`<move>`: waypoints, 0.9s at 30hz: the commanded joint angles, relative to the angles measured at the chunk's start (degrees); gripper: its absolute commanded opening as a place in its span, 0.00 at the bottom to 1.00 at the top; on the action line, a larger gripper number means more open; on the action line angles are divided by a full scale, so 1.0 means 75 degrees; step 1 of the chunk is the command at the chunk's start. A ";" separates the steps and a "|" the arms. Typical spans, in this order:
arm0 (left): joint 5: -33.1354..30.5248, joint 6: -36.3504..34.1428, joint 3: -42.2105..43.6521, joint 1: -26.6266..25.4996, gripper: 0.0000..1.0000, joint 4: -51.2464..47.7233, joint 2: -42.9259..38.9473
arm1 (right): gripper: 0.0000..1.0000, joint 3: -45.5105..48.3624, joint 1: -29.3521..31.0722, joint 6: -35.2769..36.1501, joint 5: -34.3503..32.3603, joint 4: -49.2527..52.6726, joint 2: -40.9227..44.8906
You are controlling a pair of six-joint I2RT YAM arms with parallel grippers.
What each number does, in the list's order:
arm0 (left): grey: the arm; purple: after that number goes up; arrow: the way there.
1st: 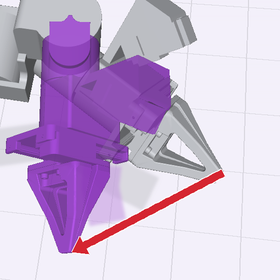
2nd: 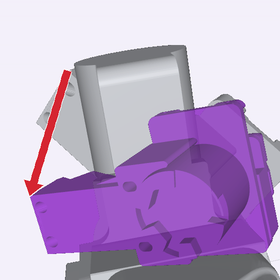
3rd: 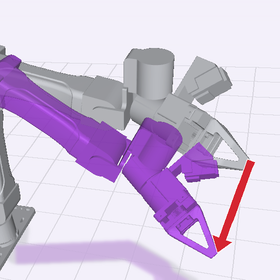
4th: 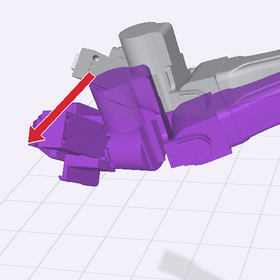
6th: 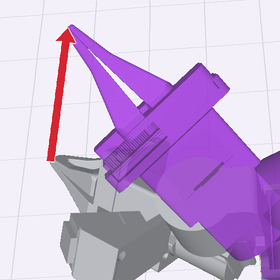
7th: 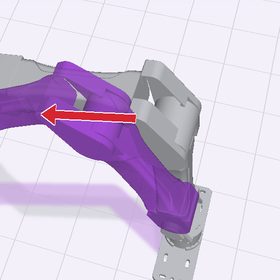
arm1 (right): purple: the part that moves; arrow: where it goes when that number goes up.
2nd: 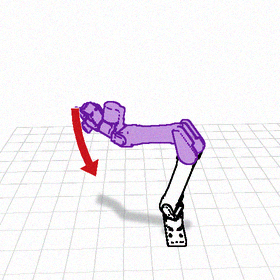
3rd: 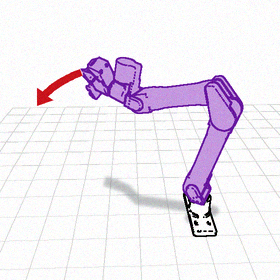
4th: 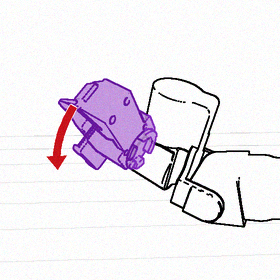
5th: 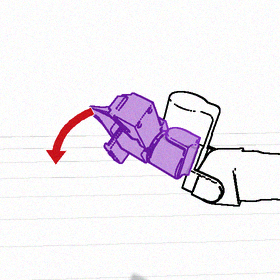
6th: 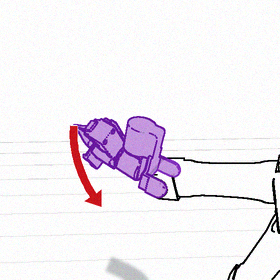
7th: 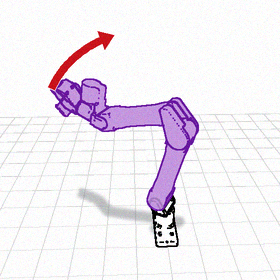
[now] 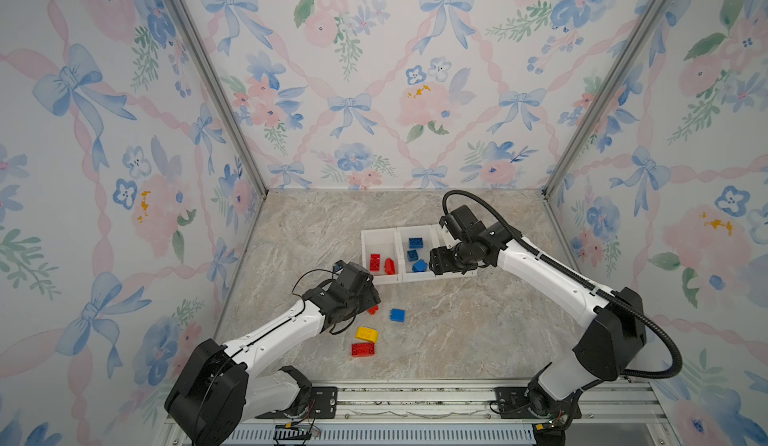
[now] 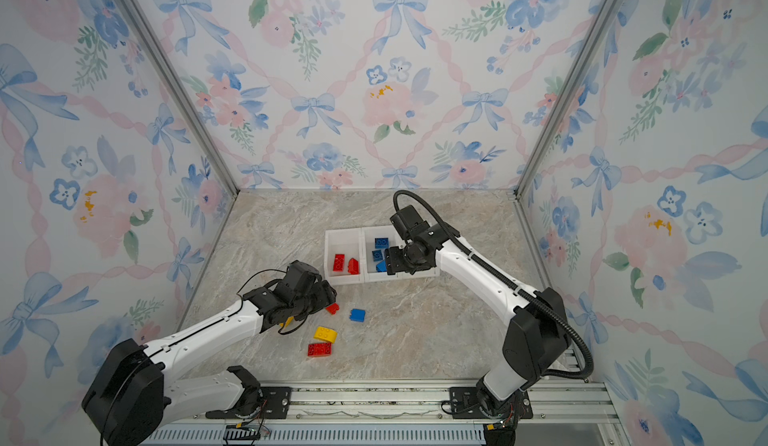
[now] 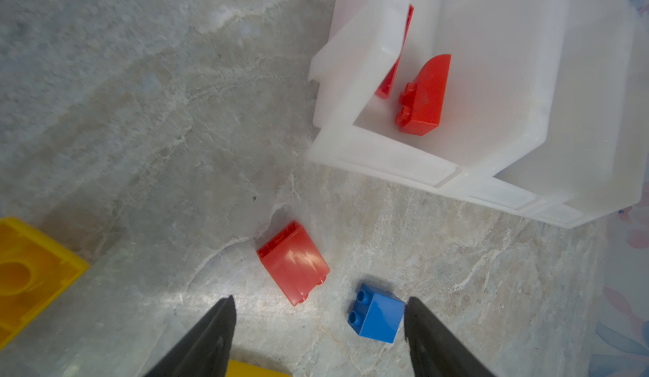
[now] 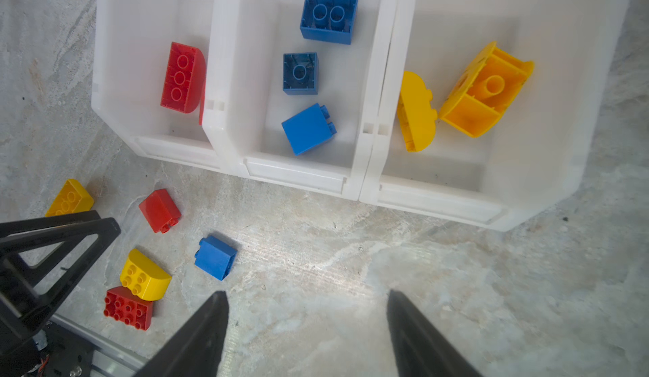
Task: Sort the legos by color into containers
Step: 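Lower the left gripper onto a red tall brick and close while the right withdraws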
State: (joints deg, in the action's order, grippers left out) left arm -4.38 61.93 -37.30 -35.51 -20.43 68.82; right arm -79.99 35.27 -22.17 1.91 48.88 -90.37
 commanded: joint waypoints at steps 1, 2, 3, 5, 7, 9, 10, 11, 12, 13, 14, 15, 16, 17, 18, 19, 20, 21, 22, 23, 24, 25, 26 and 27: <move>-0.0279 0.0318 -0.0178 -0.0094 0.76 -0.0427 0.0221 | 0.74 0.0408 -0.0194 0.0087 0.0144 0.0130 0.0376; -0.0307 0.0331 -0.0183 -0.0124 0.76 -0.0519 0.0316 | 0.75 0.0493 -0.0233 0.0075 0.0155 0.0105 0.0458; -0.0333 0.0343 -0.0306 -0.0146 0.75 -0.0591 0.0409 | 0.75 0.0561 -0.0268 0.0063 0.0162 0.0093 0.0518; -0.0369 0.0373 -0.0559 -0.0194 0.74 -0.0761 0.0643 | 0.75 0.0687 -0.0330 0.0041 0.0156 0.0063 0.0625; -0.0386 0.0442 -0.0648 -0.0232 0.73 -0.0832 0.0848 | 0.75 0.0776 -0.0365 0.0027 0.0164 0.0045 0.0715; -0.0387 0.0524 -0.0720 -0.0276 0.73 -0.0840 0.1020 | 0.75 0.0853 -0.0407 0.0027 0.0151 0.0045 0.0795; -0.0393 0.0566 -0.0763 -0.0293 0.72 -0.0839 0.1114 | 0.75 0.0889 -0.0430 0.0028 0.0144 0.0062 0.0848; -0.0393 0.0601 -0.0809 -0.0323 0.72 -0.0844 0.1227 | 0.75 0.0934 -0.0458 0.0038 0.0145 0.0078 0.0898; -0.0398 0.0624 -0.0838 -0.0350 0.72 -0.0842 0.1300 | 0.75 0.0964 -0.0492 0.0049 0.0137 0.0091 0.0940; -0.0381 0.0653 -0.0879 -0.0362 0.71 -0.0846 0.1394 | 0.75 0.1007 -0.0529 0.0061 0.0150 0.0112 0.1001; -0.0365 0.0677 -0.0925 -0.0396 0.71 -0.0841 0.1504 | 0.75 0.1051 -0.0587 0.0079 0.0162 0.0137 0.1058; -0.0368 0.0693 -0.0963 -0.0420 0.71 -0.0840 0.1583 | 0.75 0.1100 -0.0639 0.0096 0.0167 0.0158 0.1110; -0.0368 0.0715 -0.0996 -0.0456 0.70 -0.0839 0.1686 | 0.75 0.1141 -0.0697 0.0120 0.0176 0.0182 0.1167; -0.0368 0.0752 -0.1032 -0.0495 0.70 -0.0842 0.1770 | 0.75 0.1192 -0.0767 0.0148 0.0195 0.0196 0.1220; -0.0365 0.0782 -0.1051 -0.0519 0.70 -0.0839 0.1846 | 0.76 0.1225 -0.0820 0.0167 0.0210 0.0217 0.1263; -0.0386 0.0826 -0.1079 -0.0553 0.69 -0.0835 0.1929 | 0.76 0.1271 -0.0884 0.0196 0.0226 0.0232 0.1322; -0.0392 0.0864 -0.1102 -0.0582 0.69 -0.0838 0.2008 | 0.76 0.1312 -0.0940 0.0223 0.0254 0.0249 0.1368; -0.0395 0.0900 -0.1130 -0.0615 0.69 -0.0838 0.2067 | 0.76 0.1345 -0.0991 0.0243 0.0274 0.0261 0.1404; -0.0414 0.0935 -0.1149 -0.0642 0.68 -0.0829 0.2138 | 0.76 0.1374 -0.1059 0.0270 0.0283 0.0267 0.1442; -0.0438 0.0962 -0.1185 -0.0666 0.68 -0.0830 0.2201 | 0.76 0.1412 -0.1106 0.0293 0.0307 0.0279 0.1473; -0.0459 0.0992 -0.1202 -0.0686 0.68 -0.0830 0.2244 | 0.76 0.1439 -0.1146 0.0307 0.0330 0.0289 0.1489; -0.0474 0.1022 -0.1223 -0.0708 0.68 -0.0835 0.2306 | 0.76 0.1471 -0.1202 0.0325 0.0354 0.0290 0.1517; -0.0482 0.1039 -0.1248 -0.0716 0.67 -0.0829 0.2366 | 0.76 0.1499 -0.1236 0.0342 0.0374 0.0282 0.1537; -0.0495 0.1055 -0.1267 -0.0724 0.67 -0.0843 0.2416 | 0.76 0.1523 -0.1267 0.0356 0.0394 0.0289 0.1549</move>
State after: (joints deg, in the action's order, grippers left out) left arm -6.66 68.47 -45.34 -40.56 -25.06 85.73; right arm -69.78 26.61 -20.73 3.81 49.52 -79.99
